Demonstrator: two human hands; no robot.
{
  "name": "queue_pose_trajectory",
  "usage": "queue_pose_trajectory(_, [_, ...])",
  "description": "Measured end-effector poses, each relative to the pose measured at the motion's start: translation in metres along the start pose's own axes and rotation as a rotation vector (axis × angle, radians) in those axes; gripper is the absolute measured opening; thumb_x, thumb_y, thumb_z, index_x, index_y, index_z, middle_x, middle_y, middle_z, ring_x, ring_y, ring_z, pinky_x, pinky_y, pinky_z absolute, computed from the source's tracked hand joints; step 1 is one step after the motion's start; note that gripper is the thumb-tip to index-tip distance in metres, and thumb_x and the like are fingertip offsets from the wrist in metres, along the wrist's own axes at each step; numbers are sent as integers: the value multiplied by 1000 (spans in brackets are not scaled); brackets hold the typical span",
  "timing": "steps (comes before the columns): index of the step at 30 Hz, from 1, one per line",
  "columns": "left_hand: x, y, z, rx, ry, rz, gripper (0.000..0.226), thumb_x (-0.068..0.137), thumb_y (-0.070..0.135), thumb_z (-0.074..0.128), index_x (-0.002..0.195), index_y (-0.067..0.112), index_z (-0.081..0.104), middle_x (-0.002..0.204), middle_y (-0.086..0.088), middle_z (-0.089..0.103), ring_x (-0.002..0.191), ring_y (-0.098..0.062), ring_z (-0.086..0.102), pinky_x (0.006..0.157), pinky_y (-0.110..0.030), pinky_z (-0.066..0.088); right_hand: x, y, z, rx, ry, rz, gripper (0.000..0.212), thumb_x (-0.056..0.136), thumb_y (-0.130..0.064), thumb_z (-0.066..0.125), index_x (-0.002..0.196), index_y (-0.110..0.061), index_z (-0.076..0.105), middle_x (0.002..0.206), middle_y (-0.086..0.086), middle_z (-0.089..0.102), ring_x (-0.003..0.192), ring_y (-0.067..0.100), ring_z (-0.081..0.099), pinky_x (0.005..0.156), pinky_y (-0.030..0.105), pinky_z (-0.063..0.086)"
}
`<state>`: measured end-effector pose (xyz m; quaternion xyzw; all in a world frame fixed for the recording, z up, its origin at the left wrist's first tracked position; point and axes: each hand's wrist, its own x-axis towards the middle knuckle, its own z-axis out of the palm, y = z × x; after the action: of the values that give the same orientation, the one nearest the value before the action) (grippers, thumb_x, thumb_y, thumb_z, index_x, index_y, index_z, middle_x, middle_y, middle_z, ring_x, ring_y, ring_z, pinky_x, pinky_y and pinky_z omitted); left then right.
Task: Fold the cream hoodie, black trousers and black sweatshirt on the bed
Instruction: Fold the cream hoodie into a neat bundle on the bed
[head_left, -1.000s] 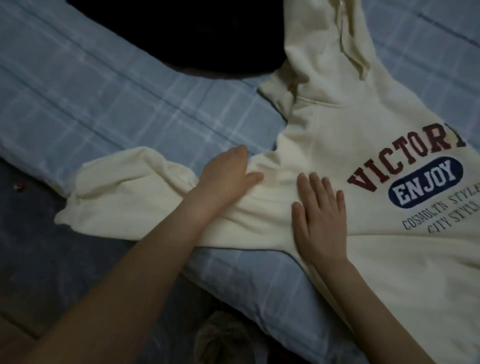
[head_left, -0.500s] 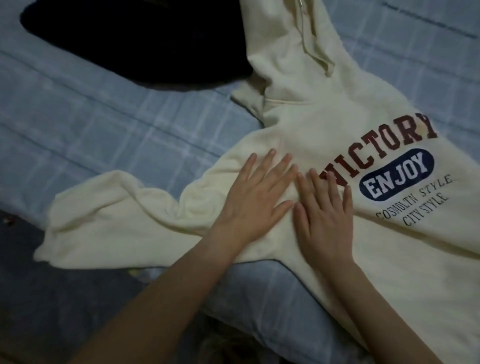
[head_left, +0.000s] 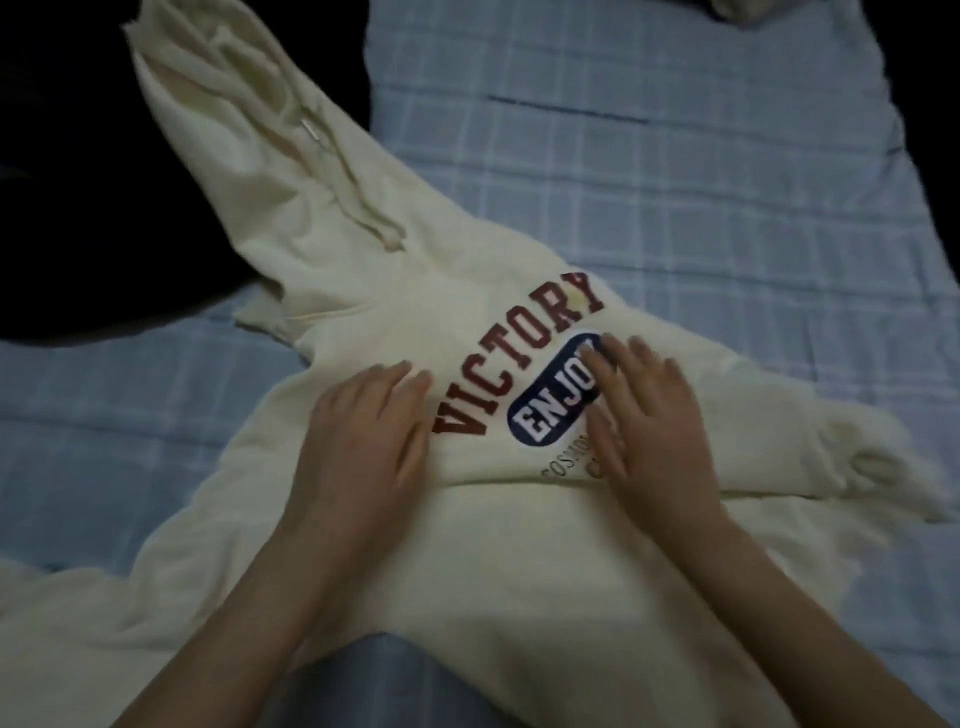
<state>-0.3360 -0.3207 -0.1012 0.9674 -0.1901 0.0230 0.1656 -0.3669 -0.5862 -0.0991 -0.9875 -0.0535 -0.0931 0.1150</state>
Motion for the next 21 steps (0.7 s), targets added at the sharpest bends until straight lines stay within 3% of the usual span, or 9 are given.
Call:
queue_pose_trajectory(4, [96, 62, 14, -130, 50, 224, 39, 96, 24, 51, 134, 13, 57, 138, -8, 56, 128, -31, 49, 108, -44, 35, 28, 81, -23, -76, -133, 113, 55, 98, -39, 36, 147, -15, 44, 144, 12, 52, 136, 36, 43, 112, 54, 32])
queue_pose_trajectory(8, [169, 98, 52, 30, -223, 261, 52, 99, 41, 48, 149, 31, 36, 159, 4, 29, 149, -21, 16, 121, -43, 9, 39, 124, -14, 36, -379, 235, 64, 93, -48, 55, 151, -30, 35, 141, 0, 54, 119, 30, 52, 99, 42, 42])
queue_pose_trajectory(10, [179, 96, 67, 57, -343, 218, 49, 99, 45, 47, 146, 34, 41, 158, 7, 31, 149, -17, 15, 121, -45, 4, 34, 127, -6, -4, -384, 165, 58, 94, -42, 58, 148, -28, 42, 133, 1, 60, 106, 34, 56, 90, 42, 44])
queue_pose_trajectory(12, [173, 92, 70, -48, -328, 189, 41, 98, 40, 50, 137, 30, 54, 150, 7, 45, 145, -17, 28, 121, -43, 8, 25, 126, -3, 20, -236, 79, 47, 94, -26, 62, 140, -19, 54, 120, 6, 68, 94, 37, 58, 82, 45, 45])
queue_pose_trajectory(16, [130, 82, 66, -106, -43, 266, 33, 95, 24, 56, 123, 10, 67, 128, -9, 65, 124, -31, 57, 113, -49, 32, -7, 110, -4, 10, 160, -46, 38, 88, -9, 68, 126, -8, 67, 107, 10, 72, 78, 34, 61, 71, 43, 49])
queue_pose_trajectory(18, [105, 75, 66, -77, -86, 298, 39, 97, 26, 48, 128, 8, 63, 134, -10, 60, 127, -33, 54, 112, -50, 34, -28, 97, 1, 2, 113, -56, 43, 84, -7, 71, 127, -10, 66, 116, 10, 71, 85, 34, 65, 77, 41, 51])
queue_pose_trajectory(21, [88, 68, 64, 15, -262, 325, 50, 100, 35, 30, 142, 16, 50, 149, -2, 46, 140, -27, 40, 117, -48, 25, -48, 80, 7, -31, -124, 0, 61, 74, -2, 81, 132, -13, 63, 129, 11, 66, 103, 37, 67, 90, 45, 54])
